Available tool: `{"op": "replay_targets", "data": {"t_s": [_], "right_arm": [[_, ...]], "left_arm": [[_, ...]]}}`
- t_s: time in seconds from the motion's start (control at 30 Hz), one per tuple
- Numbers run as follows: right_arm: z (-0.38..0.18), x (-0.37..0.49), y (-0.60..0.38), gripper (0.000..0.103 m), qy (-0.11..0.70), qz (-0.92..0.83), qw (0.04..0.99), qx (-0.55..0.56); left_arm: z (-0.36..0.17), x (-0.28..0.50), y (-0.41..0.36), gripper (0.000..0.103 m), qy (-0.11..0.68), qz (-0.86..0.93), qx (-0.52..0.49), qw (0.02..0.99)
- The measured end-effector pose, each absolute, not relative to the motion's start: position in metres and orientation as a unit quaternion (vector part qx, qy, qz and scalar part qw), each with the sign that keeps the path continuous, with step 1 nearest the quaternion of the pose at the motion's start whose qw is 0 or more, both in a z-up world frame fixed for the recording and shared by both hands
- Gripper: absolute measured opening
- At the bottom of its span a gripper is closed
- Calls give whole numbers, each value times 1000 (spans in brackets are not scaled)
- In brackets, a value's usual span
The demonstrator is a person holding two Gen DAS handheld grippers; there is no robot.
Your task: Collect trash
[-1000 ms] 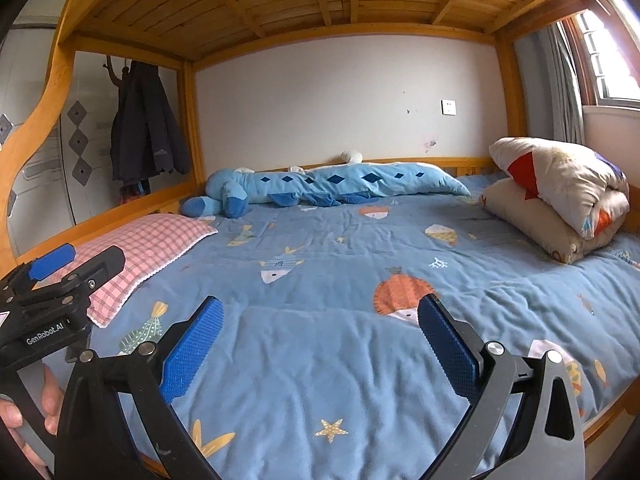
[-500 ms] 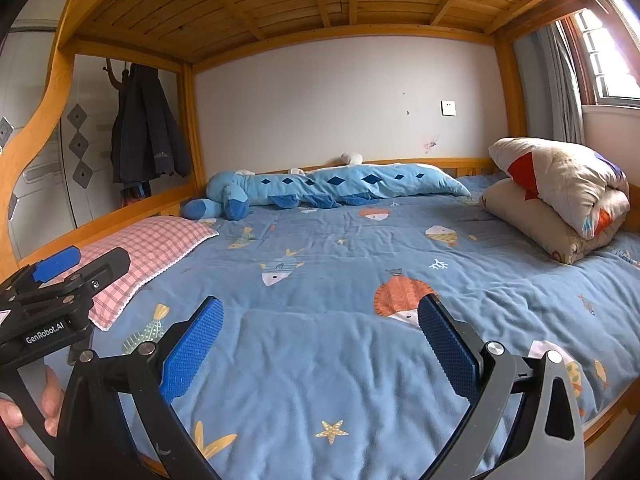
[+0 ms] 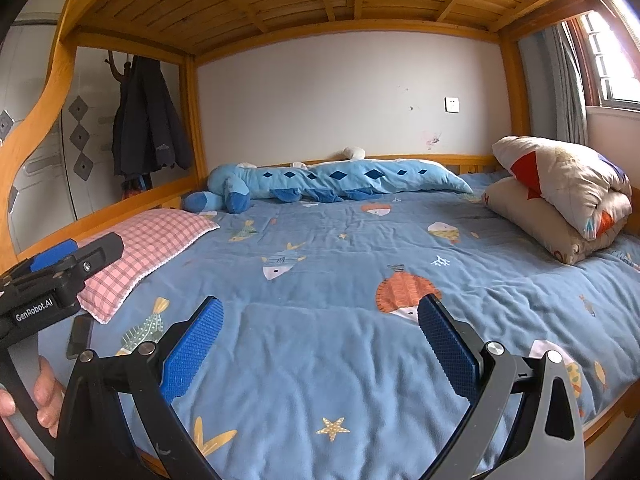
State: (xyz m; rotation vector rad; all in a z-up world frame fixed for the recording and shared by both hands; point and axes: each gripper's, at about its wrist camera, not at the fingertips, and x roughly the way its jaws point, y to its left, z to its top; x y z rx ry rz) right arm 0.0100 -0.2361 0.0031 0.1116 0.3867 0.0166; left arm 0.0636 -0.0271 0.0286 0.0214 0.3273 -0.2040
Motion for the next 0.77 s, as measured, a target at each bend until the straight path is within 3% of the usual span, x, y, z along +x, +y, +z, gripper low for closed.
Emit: {"op": "replay_targets", "data": {"t_s": [0.77], "right_arm": [[-1,14,-235,95,207,19,977,52]], "left_arm": [[34,63,-24,99,162,-94,4,982]]}}
